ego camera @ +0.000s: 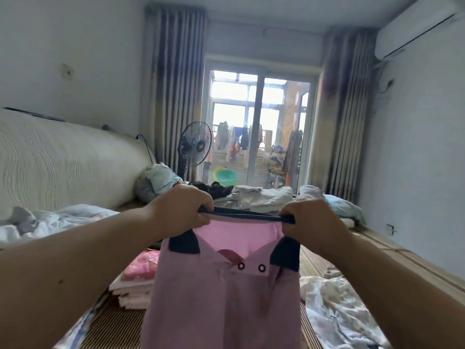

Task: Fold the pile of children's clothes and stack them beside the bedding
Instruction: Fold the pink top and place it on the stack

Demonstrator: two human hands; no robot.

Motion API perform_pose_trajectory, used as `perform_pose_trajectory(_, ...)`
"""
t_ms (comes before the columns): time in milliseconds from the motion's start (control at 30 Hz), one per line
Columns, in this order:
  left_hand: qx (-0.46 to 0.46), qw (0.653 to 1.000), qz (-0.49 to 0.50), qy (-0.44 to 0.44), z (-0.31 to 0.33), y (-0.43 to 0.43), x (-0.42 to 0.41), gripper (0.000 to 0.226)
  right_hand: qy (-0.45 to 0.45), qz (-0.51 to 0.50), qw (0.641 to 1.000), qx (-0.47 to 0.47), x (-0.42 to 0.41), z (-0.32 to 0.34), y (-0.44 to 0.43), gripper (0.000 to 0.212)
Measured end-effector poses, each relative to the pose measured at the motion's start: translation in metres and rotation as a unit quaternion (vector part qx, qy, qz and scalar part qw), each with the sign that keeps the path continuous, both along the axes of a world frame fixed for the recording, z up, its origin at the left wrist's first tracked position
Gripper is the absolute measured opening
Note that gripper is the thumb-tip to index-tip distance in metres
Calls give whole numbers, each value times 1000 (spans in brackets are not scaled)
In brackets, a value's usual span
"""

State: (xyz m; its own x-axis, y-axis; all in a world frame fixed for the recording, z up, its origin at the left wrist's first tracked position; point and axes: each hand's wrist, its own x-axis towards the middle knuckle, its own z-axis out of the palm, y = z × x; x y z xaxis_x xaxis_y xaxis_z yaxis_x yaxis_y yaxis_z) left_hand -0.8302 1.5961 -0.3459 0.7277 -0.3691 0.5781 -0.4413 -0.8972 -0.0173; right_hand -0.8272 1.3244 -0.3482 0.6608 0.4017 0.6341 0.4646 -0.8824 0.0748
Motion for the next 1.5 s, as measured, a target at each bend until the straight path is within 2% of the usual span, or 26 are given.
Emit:
perform_pose_trajectory(67,-17,999,9,-29,-2,5,-3,7,-6,-14,1000,26,0,-1,-3,13)
perform_pose_trajectory(167,-13,999,25,-42,-6,10,-5,11,-20,-41,998,37,2,-4,-6,21)
perform_pose_trajectory(300,-53,993,91,61,-6,13,-6,12,-17,-34,989,142,1,-4,-4,24)
perform_pose_trajectory(333,-96,986,89,104,-6,13,-6,14,-12,-29,982,189,1,-2,-5,25)
perform_pose_trajectory(367,-174,968,66,167,-7,13,-5,17,-1,-20,971,237,1,-1,-7,25)
perform_pose_trajectory(433,-355,892,-12,279,-10,13,-9,26,40,2,946,321,3,0,-10,23)
perform_pose_trajectory(467,-417,856,-43,304,-11,13,-11,27,75,17,931,357,4,0,-11,21)
perform_pose_trajectory(567,-485,813,-80,313,-17,11,-14,25,195,82,870,445,6,-1,-12,14)
perform_pose_trajectory(600,-524,781,-110,323,-16,8,-17,23,221,93,858,455,6,-1,-13,16)
perform_pose_trajectory(667,-555,741,-169,339,-16,5,-21,9,245,97,853,450,4,-2,-14,19)
perform_pose_trajectory(700,-548,739,-187,346,-15,5,-22,24,247,98,854,447,2,-2,-15,20)
perform_pose_trajectory(733,-526,749,-190,355,-14,7,-24,37,242,99,857,445,-1,-2,-16,19)
perform_pose_trajectory(767,-486,779,-178,353,-13,8,-23,41,230,96,866,434,-3,0,-18,17)
perform_pose_trajectory(800,-432,822,-144,342,-13,7,-23,34,222,92,881,408,-7,0,-19,15)
perform_pose_trajectory(867,-297,909,-53,289,-13,7,-22,17,217,85,922,308,-11,3,-22,14)
perform_pose_trajectory(933,-185,951,1,247,-16,5,-18,24,190,66,960,194,-17,6,-22,18)
perform_pose_trajectory(1000,-113,970,23,213,-22,-2,-16,24,166,52,974,145,-20,9,-19,22)
perform_pose_trajectory(1067,-45,985,48,162,-27,-11,-15,6,154,47,977,137,-22,10,-16,20)
perform_pose_trajectory(1100,-35,988,53,137,-28,-15,-14,11,141,38,981,125,-22,10,-16,16)
perform_pose_trajectory(1200,-114,989,81,45,-28,-21,-13,19,70,-30,996,56,-21,12,-20,13)
perform_pose_trajectory(1267,-171,983,71,2,-24,-21,-14,6,32,-58,997,37,-20,11,-26,12)
perform_pose_trajectory(1300,-170,984,35,29,-21,-20,-15,10,27,-58,997,40,-20,11,-30,7)
perform_pose_trajectory(1333,-146,985,-13,87,-20,-21,-18,24,32,-50,997,46,-20,10,-31,2)
perform_pose_trajectory(1400,-105,970,-88,201,-21,-25,-23,36,69,-24,996,59,-21,9,-33,20)
perform_pose_trajectory(1433,-94,968,-99,212,-23,-28,-25,29,88,-11,995,55,-22,9,-34,29)
perform_pose_trajectory(1500,-102,978,-84,162,-26,-31,-23,11,108,4,994,14,-23,8,-36,35)
